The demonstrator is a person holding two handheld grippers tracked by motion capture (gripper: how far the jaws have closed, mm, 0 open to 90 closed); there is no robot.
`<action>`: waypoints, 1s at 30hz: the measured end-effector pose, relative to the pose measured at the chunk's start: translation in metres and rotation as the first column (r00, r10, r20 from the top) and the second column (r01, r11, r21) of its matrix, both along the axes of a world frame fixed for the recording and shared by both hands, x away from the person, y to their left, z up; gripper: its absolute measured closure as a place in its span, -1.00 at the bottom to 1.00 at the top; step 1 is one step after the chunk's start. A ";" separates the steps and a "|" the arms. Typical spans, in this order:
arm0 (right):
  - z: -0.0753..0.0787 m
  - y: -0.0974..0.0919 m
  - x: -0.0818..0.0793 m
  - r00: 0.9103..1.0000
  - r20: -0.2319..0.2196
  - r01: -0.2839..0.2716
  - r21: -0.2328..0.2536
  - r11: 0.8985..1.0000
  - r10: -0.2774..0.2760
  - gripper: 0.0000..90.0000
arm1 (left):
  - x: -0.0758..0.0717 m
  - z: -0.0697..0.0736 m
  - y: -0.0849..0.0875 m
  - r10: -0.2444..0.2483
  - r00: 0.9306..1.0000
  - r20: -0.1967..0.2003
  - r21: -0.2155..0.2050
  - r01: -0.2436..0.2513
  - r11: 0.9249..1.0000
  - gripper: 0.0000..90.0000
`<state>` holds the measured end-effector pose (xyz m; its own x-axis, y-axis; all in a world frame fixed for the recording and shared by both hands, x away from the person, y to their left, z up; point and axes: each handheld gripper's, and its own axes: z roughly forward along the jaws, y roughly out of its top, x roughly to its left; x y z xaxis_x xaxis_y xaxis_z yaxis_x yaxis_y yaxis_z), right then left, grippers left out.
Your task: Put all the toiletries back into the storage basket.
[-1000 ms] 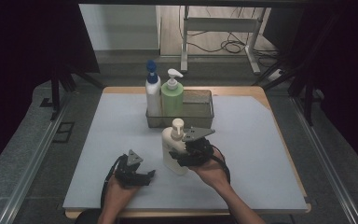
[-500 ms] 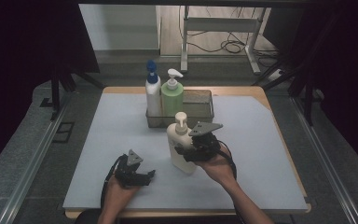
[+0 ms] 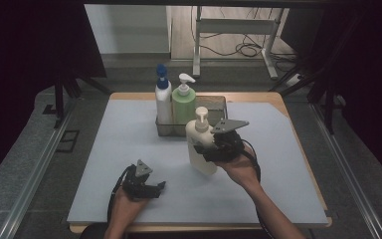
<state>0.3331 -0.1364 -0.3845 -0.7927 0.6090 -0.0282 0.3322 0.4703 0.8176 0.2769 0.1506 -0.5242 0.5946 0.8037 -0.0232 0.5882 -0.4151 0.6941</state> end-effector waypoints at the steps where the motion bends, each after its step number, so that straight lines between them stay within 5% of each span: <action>1: 0.001 -0.001 0.001 1.000 0.000 0.005 0.003 1.000 -0.005 -0.15 | 0.000 0.000 0.000 0.000 1.000 0.000 0.000 0.000 1.000 -0.65; 30: 0.041 -0.029 0.033 0.992 0.050 0.115 0.021 0.993 -0.116 -0.14 | 0.000 0.000 0.000 0.001 1.000 -0.001 -0.002 -0.001 1.000 -0.65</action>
